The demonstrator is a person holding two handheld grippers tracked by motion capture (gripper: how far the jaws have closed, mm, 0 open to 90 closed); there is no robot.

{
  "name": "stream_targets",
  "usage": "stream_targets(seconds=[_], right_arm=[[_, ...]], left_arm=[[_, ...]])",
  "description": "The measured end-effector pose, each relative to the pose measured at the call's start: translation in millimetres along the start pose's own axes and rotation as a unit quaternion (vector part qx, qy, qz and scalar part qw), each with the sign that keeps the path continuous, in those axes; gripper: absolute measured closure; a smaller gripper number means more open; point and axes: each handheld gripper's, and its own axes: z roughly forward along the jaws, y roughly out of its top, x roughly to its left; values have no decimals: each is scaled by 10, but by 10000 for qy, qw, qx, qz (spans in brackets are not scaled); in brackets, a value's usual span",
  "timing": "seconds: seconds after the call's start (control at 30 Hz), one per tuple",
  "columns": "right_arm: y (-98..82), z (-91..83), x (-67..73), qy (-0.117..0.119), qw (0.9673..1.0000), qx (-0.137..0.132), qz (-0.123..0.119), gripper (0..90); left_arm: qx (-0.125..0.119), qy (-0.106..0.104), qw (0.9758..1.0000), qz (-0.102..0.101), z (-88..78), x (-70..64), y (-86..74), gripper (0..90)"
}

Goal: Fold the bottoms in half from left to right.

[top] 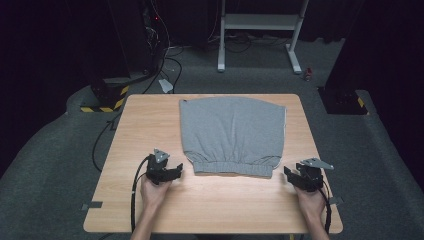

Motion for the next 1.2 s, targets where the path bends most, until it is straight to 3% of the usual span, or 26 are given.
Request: stream_targets(seconds=[0.13,0.37,0.5,0.73,1.03,1.2], right_arm=[[47,2,30,201,9998,-56,-3,481],[114,27,125,522,9984,-206,-15,533],[148,62,198,588,9982,-123,-67,541],[245,170,335,657,9976,-69,-218,523],[319,288,483,707,9970,12,-322,507],[385,400,586,657,9967,49,-467,493]], left_arm=[[-94,-246,9996,-98,35,-72,23,252],[-139,-364,9992,-121,68,-150,47,272],[-79,-411,9991,30,101,-232,122,265],[-154,-594,9981,-3,152,-338,203,274],[74,-684,9968,406,343,-616,412,284],[116,-693,9972,246,465,-662,411,299]])
